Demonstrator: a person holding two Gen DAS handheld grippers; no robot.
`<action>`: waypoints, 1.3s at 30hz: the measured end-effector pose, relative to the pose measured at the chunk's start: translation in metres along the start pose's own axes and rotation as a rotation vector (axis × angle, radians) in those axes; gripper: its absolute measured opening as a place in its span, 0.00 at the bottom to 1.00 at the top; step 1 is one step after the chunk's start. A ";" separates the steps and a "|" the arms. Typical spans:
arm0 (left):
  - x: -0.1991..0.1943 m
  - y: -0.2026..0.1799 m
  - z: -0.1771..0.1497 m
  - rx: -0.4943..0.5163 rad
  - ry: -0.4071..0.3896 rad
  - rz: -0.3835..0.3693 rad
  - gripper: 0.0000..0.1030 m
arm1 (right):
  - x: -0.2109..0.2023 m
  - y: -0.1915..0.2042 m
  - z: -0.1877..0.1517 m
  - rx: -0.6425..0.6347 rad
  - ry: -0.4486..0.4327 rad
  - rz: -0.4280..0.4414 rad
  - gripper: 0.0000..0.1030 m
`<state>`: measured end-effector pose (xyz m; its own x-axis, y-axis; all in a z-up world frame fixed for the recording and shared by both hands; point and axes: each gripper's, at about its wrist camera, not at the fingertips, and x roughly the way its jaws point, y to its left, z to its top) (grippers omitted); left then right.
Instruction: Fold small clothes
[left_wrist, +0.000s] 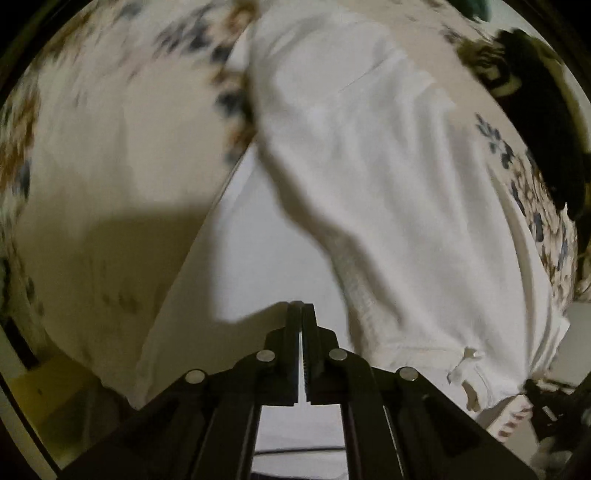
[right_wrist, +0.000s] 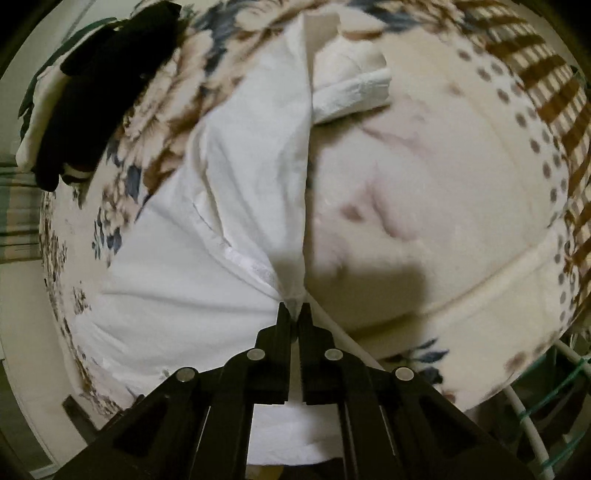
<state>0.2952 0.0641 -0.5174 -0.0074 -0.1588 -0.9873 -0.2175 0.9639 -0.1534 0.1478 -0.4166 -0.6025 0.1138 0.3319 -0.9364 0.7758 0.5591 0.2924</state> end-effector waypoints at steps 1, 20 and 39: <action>-0.002 0.001 0.001 -0.003 -0.004 -0.010 0.00 | -0.002 0.000 0.001 -0.010 0.001 -0.003 0.04; -0.002 -0.038 0.003 0.052 -0.101 -0.009 0.01 | 0.058 0.047 -0.033 0.110 0.102 0.177 0.06; -0.024 -0.027 -0.014 0.091 -0.060 0.088 0.43 | 0.009 0.008 -0.033 0.072 0.035 0.174 0.53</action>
<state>0.2879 0.0388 -0.4885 0.0364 -0.0620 -0.9974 -0.1292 0.9894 -0.0662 0.1350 -0.3840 -0.6023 0.2291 0.4456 -0.8654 0.7887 0.4361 0.4334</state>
